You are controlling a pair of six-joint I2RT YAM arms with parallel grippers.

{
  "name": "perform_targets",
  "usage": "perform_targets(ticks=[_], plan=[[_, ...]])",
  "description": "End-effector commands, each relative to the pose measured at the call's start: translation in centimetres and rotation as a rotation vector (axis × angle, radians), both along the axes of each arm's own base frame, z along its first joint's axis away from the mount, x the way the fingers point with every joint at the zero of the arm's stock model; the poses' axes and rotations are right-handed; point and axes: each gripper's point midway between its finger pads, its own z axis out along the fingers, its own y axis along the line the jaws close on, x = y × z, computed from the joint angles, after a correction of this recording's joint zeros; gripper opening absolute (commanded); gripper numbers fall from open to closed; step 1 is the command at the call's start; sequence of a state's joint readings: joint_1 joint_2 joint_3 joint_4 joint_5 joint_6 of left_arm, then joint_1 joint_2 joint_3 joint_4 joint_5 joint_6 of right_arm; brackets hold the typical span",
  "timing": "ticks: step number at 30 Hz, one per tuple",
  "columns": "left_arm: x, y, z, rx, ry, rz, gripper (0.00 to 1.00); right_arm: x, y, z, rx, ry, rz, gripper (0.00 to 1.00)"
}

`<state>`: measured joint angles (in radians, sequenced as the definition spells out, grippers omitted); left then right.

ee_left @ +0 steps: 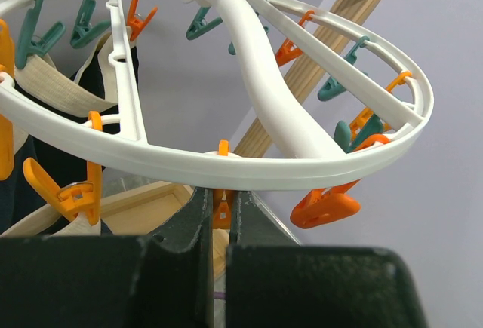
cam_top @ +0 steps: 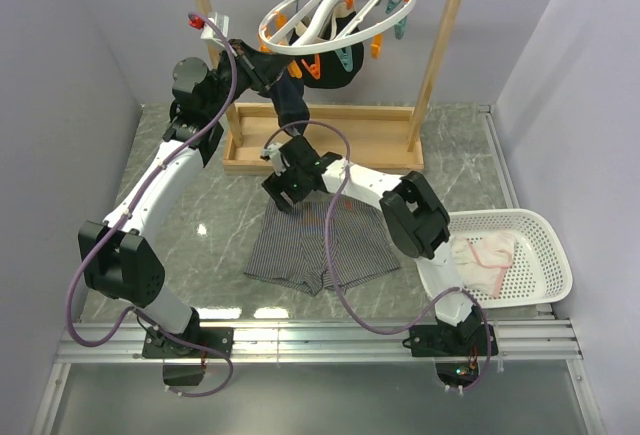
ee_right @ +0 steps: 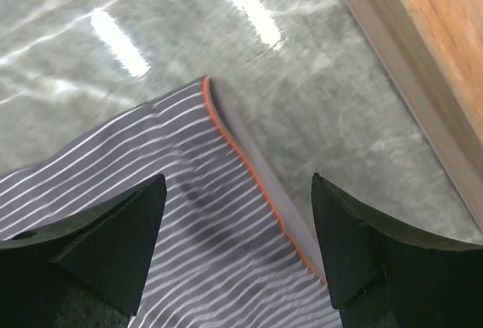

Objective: Clip the underwear to the hanger

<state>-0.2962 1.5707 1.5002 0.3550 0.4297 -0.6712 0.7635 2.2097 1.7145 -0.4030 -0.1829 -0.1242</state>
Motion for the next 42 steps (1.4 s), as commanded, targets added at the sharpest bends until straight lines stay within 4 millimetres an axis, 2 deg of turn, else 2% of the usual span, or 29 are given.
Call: perform_targets(ticks=[1,8,9,16,20,21,22,23,24,25,30,31,33,34,36,37,39,40,42], plan=[[-1.0,-0.1,2.5,-0.032,-0.08,-0.02,0.0,0.3,-0.8,-1.3,-0.063,0.029,-0.03,0.84],[-0.9,-0.1,2.7,-0.032,-0.086,-0.017,0.0,-1.0,-1.0,-2.1,-0.068,0.1,-0.009,0.79],[-1.0,-0.1,2.8,-0.034,-0.088,-0.018,0.0,-1.4,-1.0,-2.3,-0.067,0.116,-0.001,0.76],[-0.9,-0.1,2.7,-0.031,-0.086,-0.012,0.0,-2.9,-2.6,-4.1,-0.152,0.128,0.002,0.7],[-0.9,-0.1,2.7,-0.029,-0.088,-0.014,0.0,-3.4,-3.4,-5.2,-0.191,0.111,0.008,0.33],[-0.8,-0.2,2.6,-0.027,-0.085,-0.016,0.0,-3.5,-3.2,-5.0,-0.19,0.098,0.014,0.23],[-0.8,-0.1,2.6,-0.028,-0.085,-0.015,0.0,-3.3,-3.5,-5.0,-0.196,0.09,0.01,0.19],[-0.8,-0.2,2.5,-0.026,-0.084,-0.017,0.0,-3.4,-3.4,-4.6,-0.191,0.082,0.03,0.07],[-0.8,-0.2,2.5,-0.026,-0.084,-0.017,0.0,-3.4,-3.5,-4.8,-0.192,0.08,0.034,0.01],[-0.8,-0.2,2.6,-0.028,-0.082,-0.016,0.0,-3.3,-3.5,-4.5,-0.188,0.068,0.034,0.0],[-0.7,-0.3,2.2,-0.026,-0.072,-0.02,0.0,-2.9,-2.8,-0.6,-0.102,-0.022,0.065,0.0],[-0.7,-0.2,2.3,-0.026,-0.072,-0.02,0.0,-2.7,-2.6,1.2,-0.071,-0.054,0.065,0.0],[-0.9,-0.2,2.1,-0.024,-0.065,-0.02,0.0,-2.4,-2.5,2.8,-0.035,-0.093,0.064,0.0],[-0.9,-0.2,2.2,-0.023,-0.068,-0.019,0.0,-2.3,-2.5,4.8,-0.006,-0.125,0.065,0.0],[-1.0,-0.2,2.0,-0.017,-0.061,-0.02,0.0,-2.1,-2.6,6.5,0.022,-0.158,0.06,0.0],[-1.1,-0.1,1.9,-0.015,-0.062,-0.019,0.0,-1.9,-2.7,8.2,0.045,-0.188,0.052,0.0],[-1.2,-0.1,1.6,-0.008,-0.053,-0.019,0.0,-1.5,-3.1,9.7,0.055,-0.229,0.036,0.0],[-1.2,-0.1,1.4,-0.003,-0.048,-0.02,0.0,-1.4,-3.2,11.3,0.075,-0.262,0.025,0.0],[-1.2,-0.2,0.9,0.006,-0.035,-0.022,0.0,-0.9,-3.7,12.6,0.085,-0.313,-0.004,0.0]])
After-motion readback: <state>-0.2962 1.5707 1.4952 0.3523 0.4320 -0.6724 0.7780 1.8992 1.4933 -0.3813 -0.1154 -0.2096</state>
